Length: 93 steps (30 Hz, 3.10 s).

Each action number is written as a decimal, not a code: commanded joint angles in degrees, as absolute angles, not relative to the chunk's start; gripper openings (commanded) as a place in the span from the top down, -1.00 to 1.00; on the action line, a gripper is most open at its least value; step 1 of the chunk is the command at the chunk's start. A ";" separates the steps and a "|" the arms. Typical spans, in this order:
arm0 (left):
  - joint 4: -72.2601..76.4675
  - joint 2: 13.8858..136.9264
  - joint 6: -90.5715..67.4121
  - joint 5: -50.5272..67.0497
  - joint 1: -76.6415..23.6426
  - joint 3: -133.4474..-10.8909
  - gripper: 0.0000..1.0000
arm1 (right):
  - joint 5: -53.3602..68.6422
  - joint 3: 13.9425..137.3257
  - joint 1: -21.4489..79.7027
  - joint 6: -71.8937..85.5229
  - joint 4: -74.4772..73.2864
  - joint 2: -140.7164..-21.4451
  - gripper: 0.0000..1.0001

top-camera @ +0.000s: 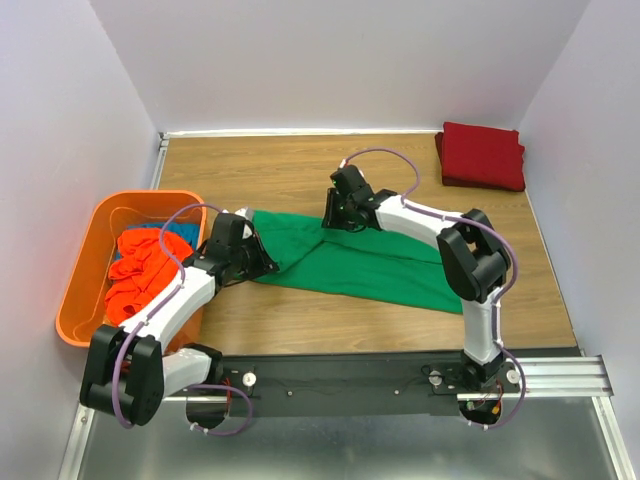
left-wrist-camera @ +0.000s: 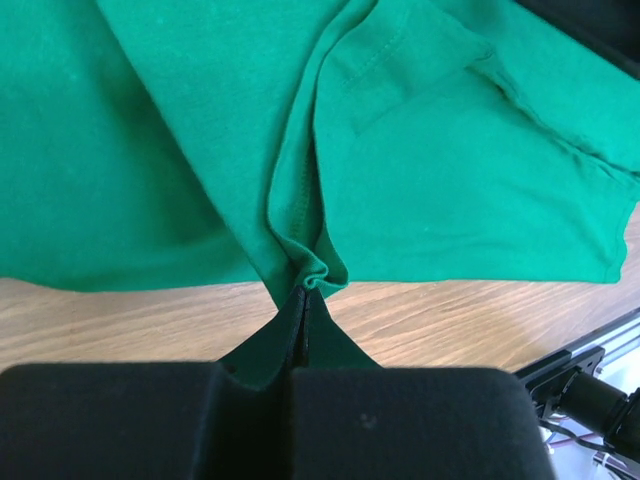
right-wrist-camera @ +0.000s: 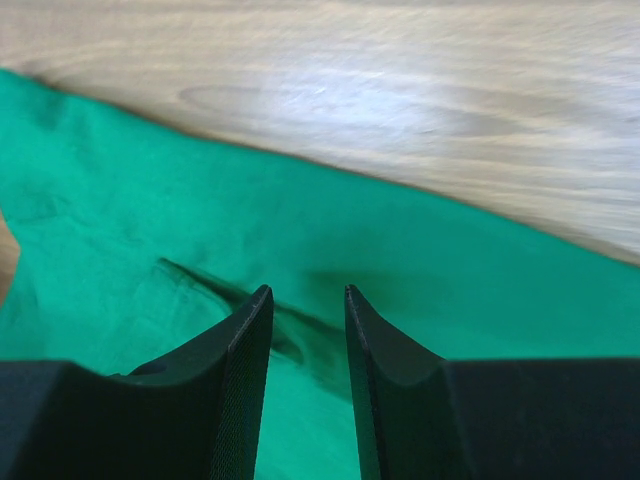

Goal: Fold and stack the t-shirts
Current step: Fold the tshirt

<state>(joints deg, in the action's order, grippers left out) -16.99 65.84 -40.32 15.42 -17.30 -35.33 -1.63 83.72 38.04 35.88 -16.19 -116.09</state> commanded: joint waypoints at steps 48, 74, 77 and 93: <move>-13.89 71.90 -39.81 15.12 -17.58 -37.00 1.00 | -0.35 88.50 45.17 27.16 -14.33 -120.50 0.17; -14.24 71.28 -40.34 13.71 -17.58 -36.30 1.00 | -10.10 78.75 46.50 31.64 -14.33 -111.80 0.72; -14.76 70.93 -40.52 12.05 -17.58 -36.47 1.00 | -12.48 77.17 46.58 32.43 -14.33 -109.78 0.73; -18.10 73.91 -39.02 0.53 -17.58 -43.15 1.00 | -17.31 75.66 46.49 34.98 -14.33 -109.94 0.73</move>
